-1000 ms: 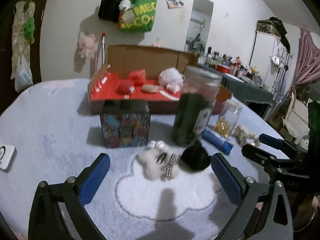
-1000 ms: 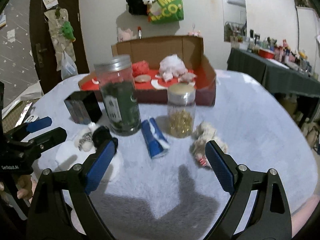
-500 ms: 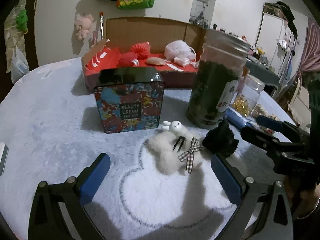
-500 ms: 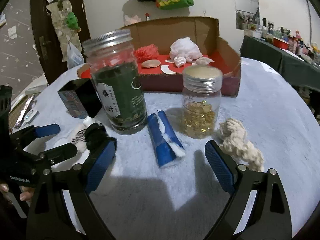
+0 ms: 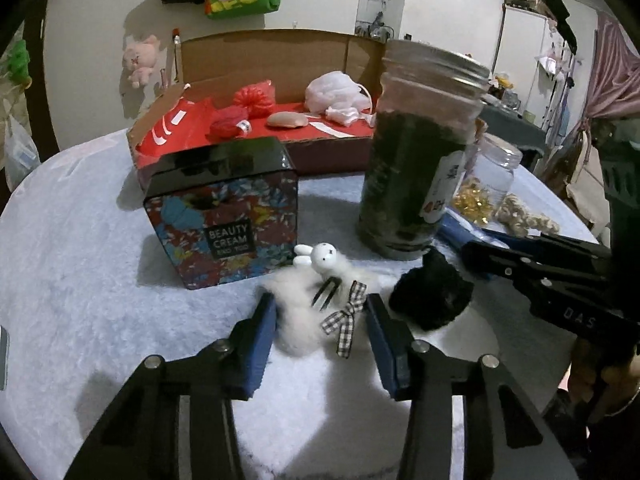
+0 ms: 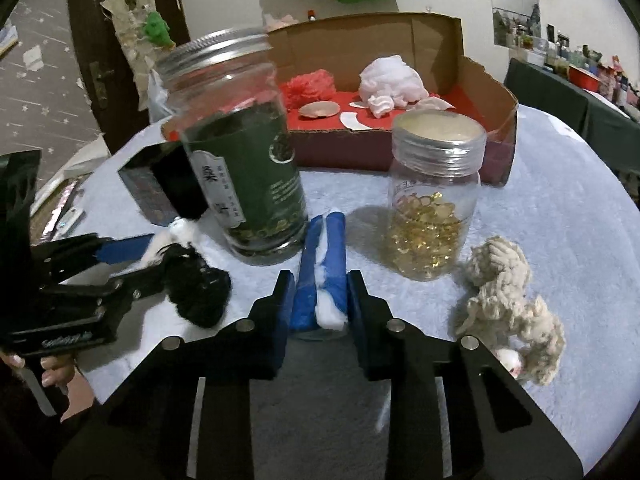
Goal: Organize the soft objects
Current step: 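Carry the white sheep and blue towel into the box with both tools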
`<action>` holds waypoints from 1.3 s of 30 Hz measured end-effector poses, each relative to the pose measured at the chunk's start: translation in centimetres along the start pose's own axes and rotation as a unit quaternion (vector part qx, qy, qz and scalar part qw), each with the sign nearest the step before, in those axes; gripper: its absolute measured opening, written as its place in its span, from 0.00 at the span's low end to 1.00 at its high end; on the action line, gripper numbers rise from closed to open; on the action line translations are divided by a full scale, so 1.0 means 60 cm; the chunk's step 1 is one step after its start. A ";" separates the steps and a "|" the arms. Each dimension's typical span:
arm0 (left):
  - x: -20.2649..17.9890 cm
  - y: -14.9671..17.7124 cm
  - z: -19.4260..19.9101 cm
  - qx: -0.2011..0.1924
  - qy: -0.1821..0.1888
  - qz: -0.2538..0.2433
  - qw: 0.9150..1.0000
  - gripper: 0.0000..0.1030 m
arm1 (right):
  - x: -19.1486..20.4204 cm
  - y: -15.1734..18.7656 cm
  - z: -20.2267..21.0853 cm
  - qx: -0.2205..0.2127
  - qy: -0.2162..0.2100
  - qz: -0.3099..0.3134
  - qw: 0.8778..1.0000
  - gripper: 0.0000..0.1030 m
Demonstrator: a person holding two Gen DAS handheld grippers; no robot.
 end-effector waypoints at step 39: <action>0.094 0.039 0.097 -0.024 -0.021 0.066 0.997 0.39 | -0.067 0.009 0.113 -0.041 -0.015 -0.042 0.998 0.22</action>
Point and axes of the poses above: each gripper's, at about its wrist camera, not at the fingertips, and z roughly against the way its jaws point, x to its left, y to its underside, the point moved 3 cm from there along -z, roughly the way its jaws point, and after that the axes turned 11 degrees about -z, right-handed, at the moved point
